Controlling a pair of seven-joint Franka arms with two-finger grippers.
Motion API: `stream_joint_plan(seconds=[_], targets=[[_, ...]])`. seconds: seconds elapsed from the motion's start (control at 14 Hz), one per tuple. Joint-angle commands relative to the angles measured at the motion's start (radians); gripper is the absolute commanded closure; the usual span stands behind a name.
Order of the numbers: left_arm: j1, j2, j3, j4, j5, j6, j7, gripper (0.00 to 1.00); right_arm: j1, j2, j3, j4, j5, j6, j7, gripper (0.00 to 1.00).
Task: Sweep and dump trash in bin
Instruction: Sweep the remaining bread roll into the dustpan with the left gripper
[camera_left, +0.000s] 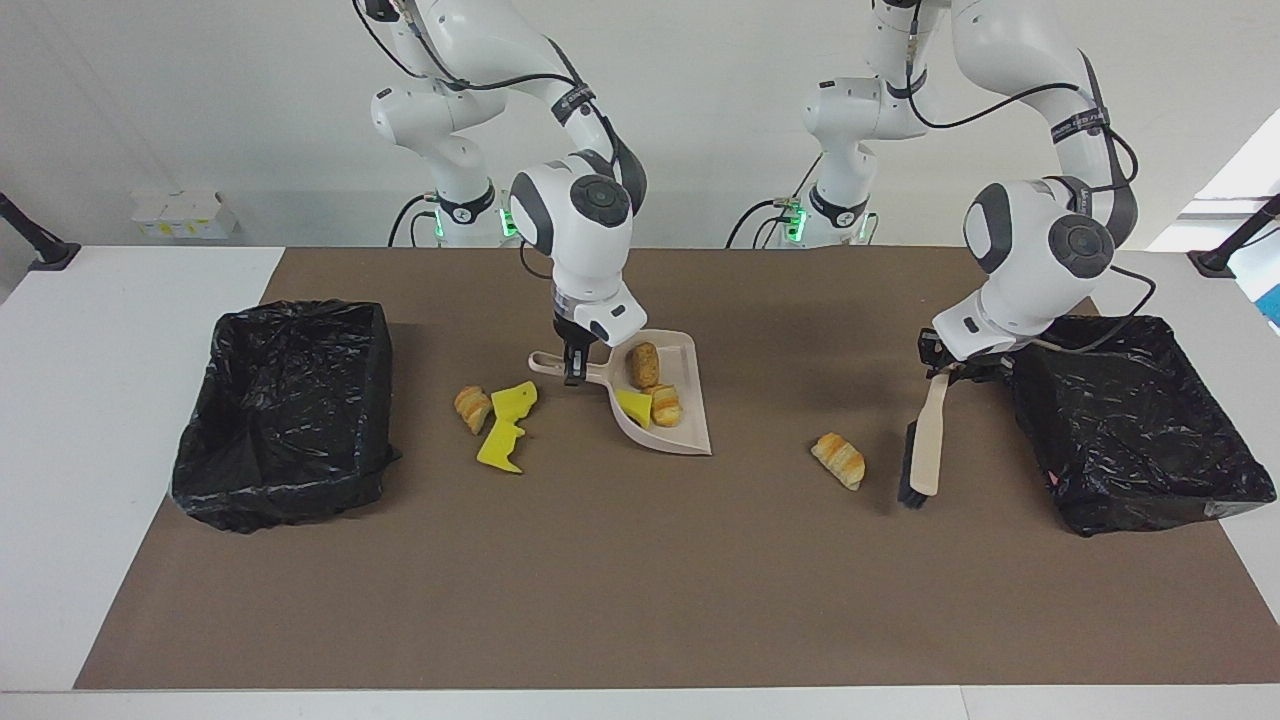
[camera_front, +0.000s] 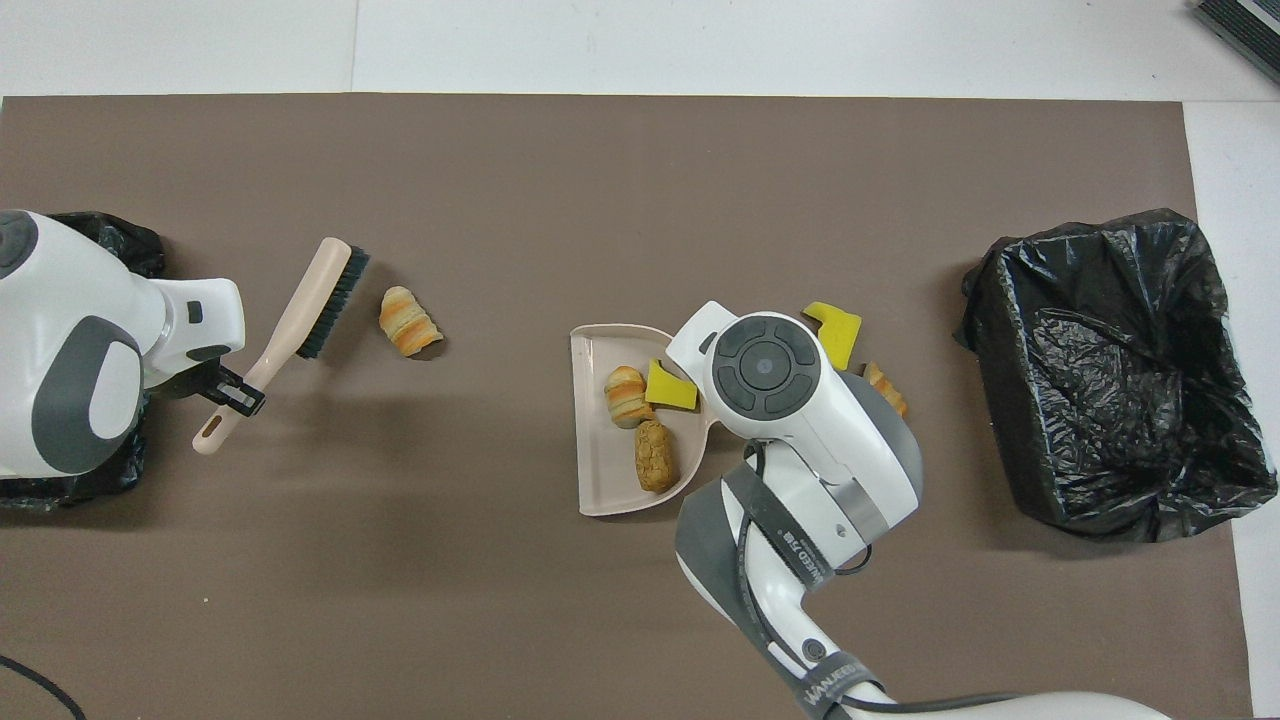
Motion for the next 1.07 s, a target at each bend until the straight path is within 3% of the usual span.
stream_joint_plan(seconds=[0.0,0.14,0.57,1.0], targets=[[-0.009,-0.065,-0.018,-0.099,0.019,0.002,0.021,1.0,-0.001,0.003,0.004,-0.015,-0.013,0.037,0.039,1.0],[-0.028,-0.119,-0.018,-0.19,0.016,0.005,0.012,1.0,-0.001,0.003,0.004,-0.016,-0.013,0.037,0.039,1.0],[-0.213,-0.209,-0.019,-0.31,-0.013,-0.027,-0.148,1.0,-0.001,0.008,0.004,-0.016,-0.013,0.039,0.039,1.0],[-0.472,-0.222,-0.019,-0.31,-0.23,0.008,-0.619,1.0,0.003,0.025,0.004,-0.018,-0.006,0.071,0.042,1.0]])
